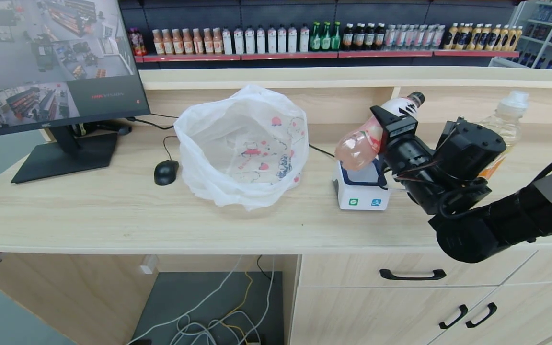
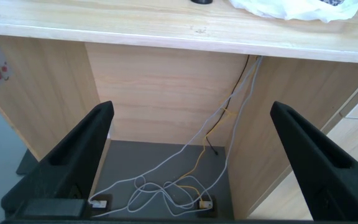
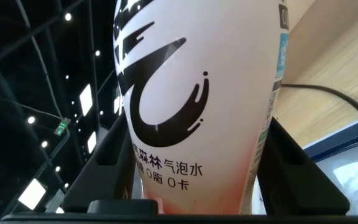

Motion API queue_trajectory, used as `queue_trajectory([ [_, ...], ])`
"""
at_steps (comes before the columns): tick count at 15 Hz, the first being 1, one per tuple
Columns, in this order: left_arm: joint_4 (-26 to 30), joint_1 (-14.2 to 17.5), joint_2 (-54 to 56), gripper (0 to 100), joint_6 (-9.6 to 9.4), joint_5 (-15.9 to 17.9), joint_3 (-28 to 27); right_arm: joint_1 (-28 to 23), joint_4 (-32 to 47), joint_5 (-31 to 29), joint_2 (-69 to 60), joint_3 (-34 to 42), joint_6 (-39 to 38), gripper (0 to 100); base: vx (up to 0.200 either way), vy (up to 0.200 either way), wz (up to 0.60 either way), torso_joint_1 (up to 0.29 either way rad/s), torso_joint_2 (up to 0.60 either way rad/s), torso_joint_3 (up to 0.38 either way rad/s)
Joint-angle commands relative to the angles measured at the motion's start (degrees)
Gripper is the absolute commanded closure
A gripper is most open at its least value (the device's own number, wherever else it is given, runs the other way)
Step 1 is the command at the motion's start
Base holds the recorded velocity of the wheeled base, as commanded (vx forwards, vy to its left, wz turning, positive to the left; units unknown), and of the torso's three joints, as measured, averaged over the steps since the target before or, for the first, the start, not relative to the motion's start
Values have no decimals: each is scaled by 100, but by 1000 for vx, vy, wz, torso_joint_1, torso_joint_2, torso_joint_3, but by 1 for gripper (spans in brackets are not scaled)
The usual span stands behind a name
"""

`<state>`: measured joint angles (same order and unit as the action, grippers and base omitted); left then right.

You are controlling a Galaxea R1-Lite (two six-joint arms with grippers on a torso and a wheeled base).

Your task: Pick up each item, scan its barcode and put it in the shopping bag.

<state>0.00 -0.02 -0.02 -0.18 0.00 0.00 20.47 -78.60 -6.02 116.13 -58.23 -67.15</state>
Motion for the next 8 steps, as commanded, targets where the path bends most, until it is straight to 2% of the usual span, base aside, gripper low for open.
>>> queue_trajectory([
  [1, 0, 2, 2, 0, 1, 0, 0, -113, -6, 5, 94, -39, -9, 100, 0, 0, 0, 0, 0, 0],
  [8, 0, 2, 2, 0, 1, 0, 0, -227, -15, -13, 252, -39, -158, 100, 0, 0, 0, 0, 0, 0],
])
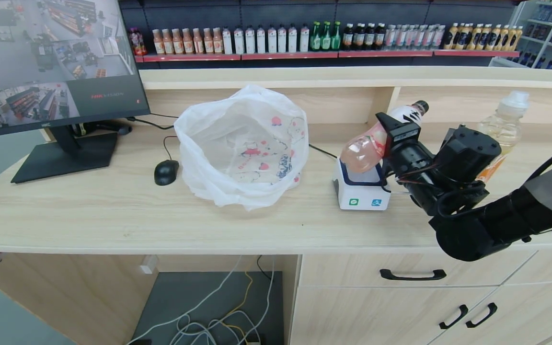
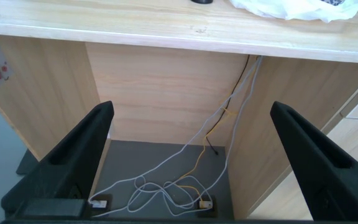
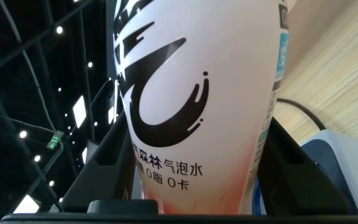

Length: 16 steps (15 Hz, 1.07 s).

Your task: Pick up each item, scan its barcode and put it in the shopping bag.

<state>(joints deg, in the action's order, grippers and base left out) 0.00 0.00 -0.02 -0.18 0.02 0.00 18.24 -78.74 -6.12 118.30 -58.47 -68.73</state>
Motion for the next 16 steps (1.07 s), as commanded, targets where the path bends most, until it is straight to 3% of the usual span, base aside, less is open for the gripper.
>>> queue_trajectory([
  [1, 0, 0, 2, 0, 1, -2, 0, -13, -10, -3, 44, -24, 0, 100, 0, 0, 0, 0, 0, 0],
  [16, 0, -9, 2, 0, 1, -2, 0, -66, -27, 32, -44, -7, -62, 100, 0, 0, 0, 0, 0, 0],
])
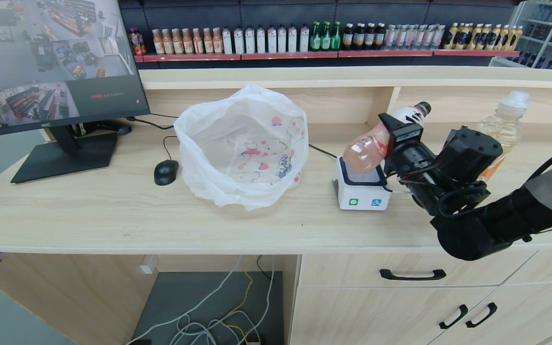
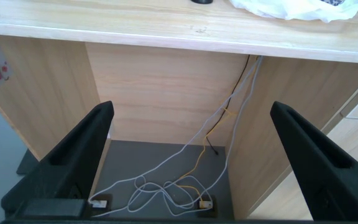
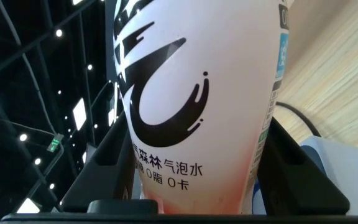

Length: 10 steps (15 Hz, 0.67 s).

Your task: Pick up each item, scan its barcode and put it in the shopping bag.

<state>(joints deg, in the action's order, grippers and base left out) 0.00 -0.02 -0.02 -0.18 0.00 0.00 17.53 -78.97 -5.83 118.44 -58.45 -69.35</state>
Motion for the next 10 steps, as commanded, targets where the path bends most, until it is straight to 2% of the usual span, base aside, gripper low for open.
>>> queue_trajectory([
  [1, 0, 2, 2, 0, 1, 0, 0, 14, -4, 3, -76, -17, 1, 100, 0, 0, 0, 0, 0, 0],
  [6, 0, 2, 2, 0, 1, 9, 0, 84, 31, 99, -656, -34, 80, 100, 0, 0, 0, 0, 0, 0],
  [10, 0, 2, 2, 0, 1, 0, 0, 198, 40, 99, -1069, 1, 458, 100, 0, 0, 0, 0, 0, 0],
])
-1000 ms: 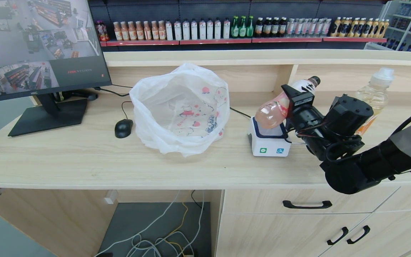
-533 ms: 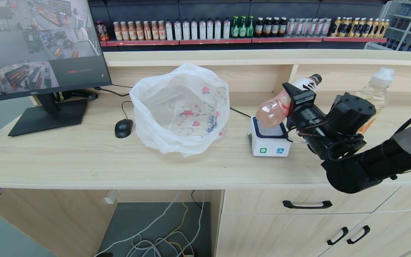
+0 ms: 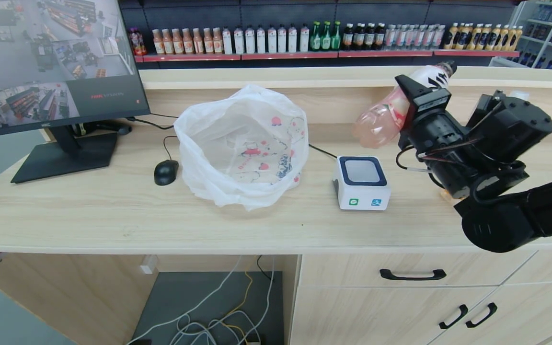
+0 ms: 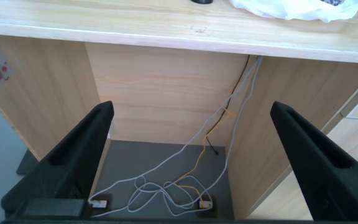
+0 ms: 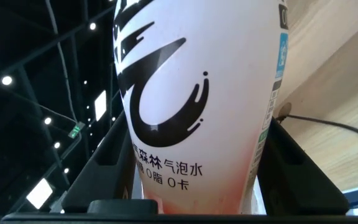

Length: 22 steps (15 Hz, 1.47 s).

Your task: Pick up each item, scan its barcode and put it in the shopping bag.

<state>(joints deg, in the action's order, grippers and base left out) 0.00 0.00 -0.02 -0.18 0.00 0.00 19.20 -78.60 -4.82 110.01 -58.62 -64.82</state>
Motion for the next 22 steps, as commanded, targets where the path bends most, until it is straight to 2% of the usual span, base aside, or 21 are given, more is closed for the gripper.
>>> queue_trajectory([
  [1, 0, 0, 2, 0, 1, 0, 0, 101, 152, -2, -542, 53, 180, 100, 0, 0, 0, 0, 0, 0],
  [4, 0, 0, 2, 0, 1, 0, 0, 181, 689, -46, -1157, 88, 707, 100, 0, 0, 0, 0, 0, 0],
  [12, 0, -9, 2, 0, 1, 0, 0, 892, 706, -46, -2141, 1011, 2790, 100, 0, 0, 0, 0, 0, 0],
  [15, 0, -9, 2, 0, 1, 0, 0, 1016, 697, -46, -2282, 1547, 3959, 100, 0, 0, 0, 0, 0, 0],
  [18, 0, -9, 2, 0, 1, 0, 0, 1007, 662, -37, -2335, 1969, 5673, 100, 0, 0, 0, 0, 0, 0],
  [21, 0, 0, 2, 0, 1, 9, 0, 989, 513, -55, -2335, 2110, 6534, 100, 0, 0, 0, 0, 0, 0],
  [22, 0, 0, 2, 0, -17, 0, 0, 1016, 152, -55, -2221, 2180, 6649, 100, 0, 0, 0, 0, 0, 0],
])
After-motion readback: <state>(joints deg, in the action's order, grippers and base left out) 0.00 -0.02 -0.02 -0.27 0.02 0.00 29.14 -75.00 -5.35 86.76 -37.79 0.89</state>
